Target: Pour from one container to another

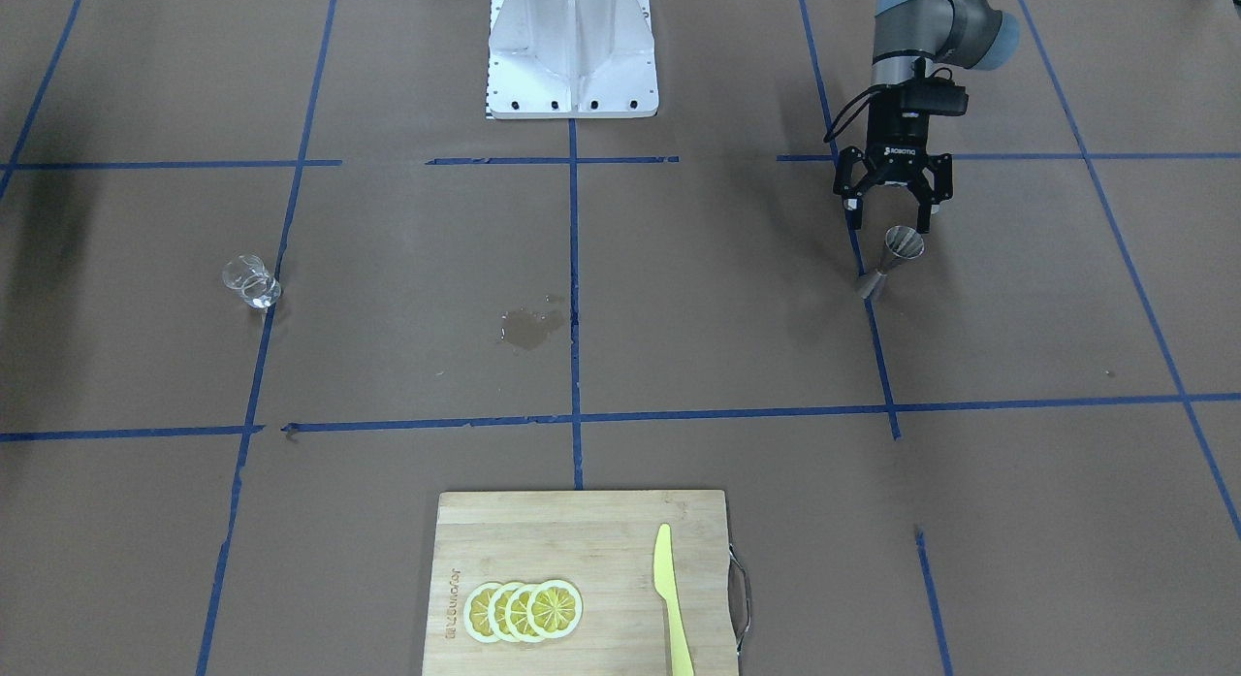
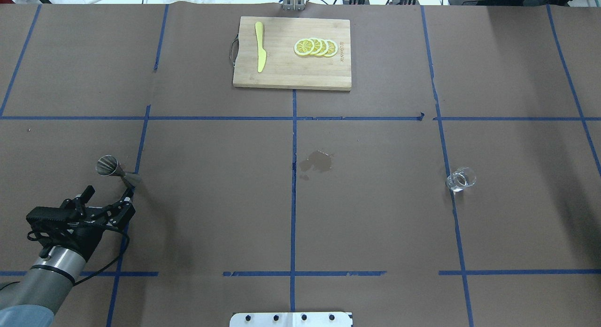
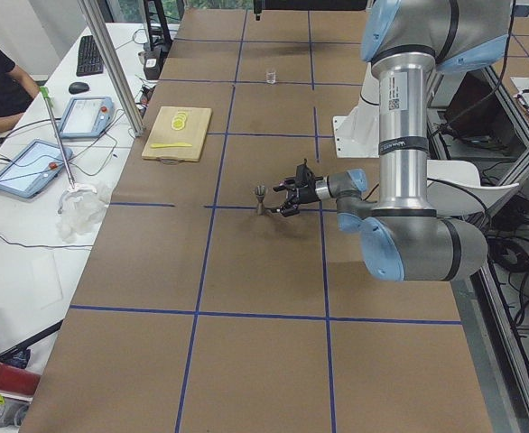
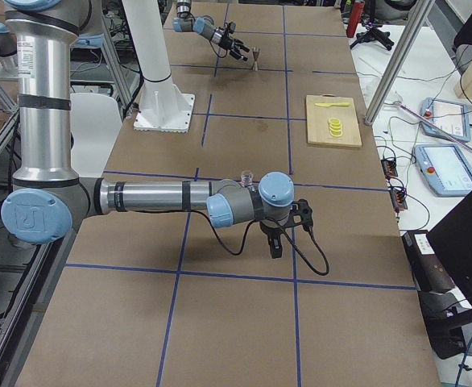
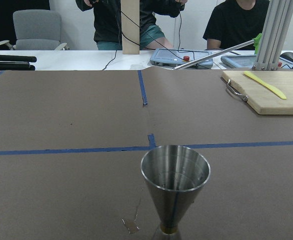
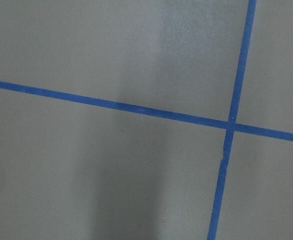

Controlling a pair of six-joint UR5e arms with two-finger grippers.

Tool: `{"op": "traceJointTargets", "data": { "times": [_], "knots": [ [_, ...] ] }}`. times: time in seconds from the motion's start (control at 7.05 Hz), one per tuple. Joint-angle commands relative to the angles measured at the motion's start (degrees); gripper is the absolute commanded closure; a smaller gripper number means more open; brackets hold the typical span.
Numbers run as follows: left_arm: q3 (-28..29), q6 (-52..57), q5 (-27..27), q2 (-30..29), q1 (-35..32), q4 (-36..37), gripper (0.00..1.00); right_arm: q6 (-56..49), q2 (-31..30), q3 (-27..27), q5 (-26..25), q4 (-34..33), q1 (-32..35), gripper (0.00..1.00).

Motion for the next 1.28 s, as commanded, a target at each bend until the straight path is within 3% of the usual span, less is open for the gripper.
{"op": "traceJointTargets", "data": {
  "times": [0.0,0.43,0.71,1.13],
  "knots": [
    [4.23,-0.36,3.4,-1.81,0.04,-0.65,0.01,-0.02,0.0,-0.08,0.0,0.0,0.0,0.0],
    [5.04,-0.27,6.49,-3.21,0.04,-0.92,0.01,-0.02,0.08,-0.08,0.0,0.0,0.0,0.0],
    [7.84,-0.19,6.68,-6.37,0.04,-0.92,0.01,-0.02,0.08,-0.08,0.0,0.0,0.0,0.0],
    [8.12,0.08,6.68,-6.56,-0.14,-0.92,0.02,-0.02,0.08,-0.08,0.0,0.09,0.0,0.0]
  ]
}}
